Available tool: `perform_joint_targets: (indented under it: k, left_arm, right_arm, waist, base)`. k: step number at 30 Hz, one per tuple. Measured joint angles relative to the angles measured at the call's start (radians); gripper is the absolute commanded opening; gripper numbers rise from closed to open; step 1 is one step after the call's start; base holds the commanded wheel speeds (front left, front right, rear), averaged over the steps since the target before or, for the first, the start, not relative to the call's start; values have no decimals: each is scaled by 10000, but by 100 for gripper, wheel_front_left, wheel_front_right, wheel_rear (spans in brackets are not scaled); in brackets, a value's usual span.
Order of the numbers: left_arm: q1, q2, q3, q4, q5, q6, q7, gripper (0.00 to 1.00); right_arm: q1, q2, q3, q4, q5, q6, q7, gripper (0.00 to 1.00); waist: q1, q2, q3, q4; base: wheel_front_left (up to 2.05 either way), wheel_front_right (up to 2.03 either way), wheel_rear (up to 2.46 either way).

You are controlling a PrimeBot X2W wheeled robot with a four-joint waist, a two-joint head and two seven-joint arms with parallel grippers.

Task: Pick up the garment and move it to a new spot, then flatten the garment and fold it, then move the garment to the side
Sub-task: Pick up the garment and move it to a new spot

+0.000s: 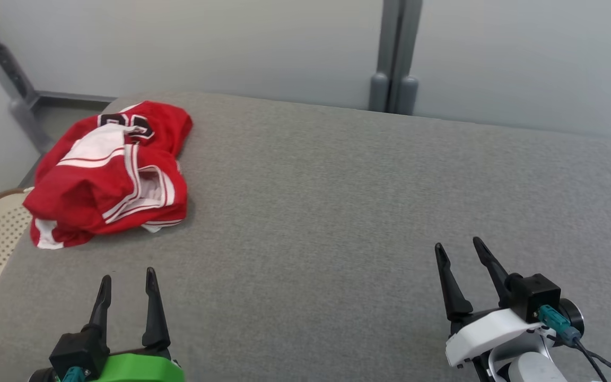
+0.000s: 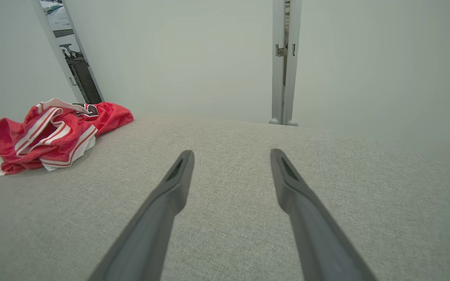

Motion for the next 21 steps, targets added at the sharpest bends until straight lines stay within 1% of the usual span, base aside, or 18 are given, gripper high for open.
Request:
perform_joint_targets:
  k: [9, 13, 16, 21]
  left_arm:
    - [43, 2, 324, 48, 107, -155, 0, 100]
    - [147, 6, 575, -159, 54, -63, 0, 100]
    - [262, 8, 715, -326, -81, 71, -2, 100]
    - [430, 6, 763, -543, -203, 236, 0, 100]
  right_arm:
    - [14, -2, 167, -19, 132, 2, 0, 100]
    - [-255, 12, 466, 46, 111, 2, 0, 100]
    - [-454, 12, 633, 171, 98, 2, 0, 100]
    - [-672, 6, 780, 341, 104, 2, 0, 100]
  waist:
    - [0, 0, -64, 1695]
    - [0, 0, -27, 2283]
    - [0, 0, 58, 2569]
    - [0, 0, 254, 2758]
  base:
    - [0, 0, 0]
    - [0, 0, 0]
    - [0, 0, 0]
    - [0, 0, 0]
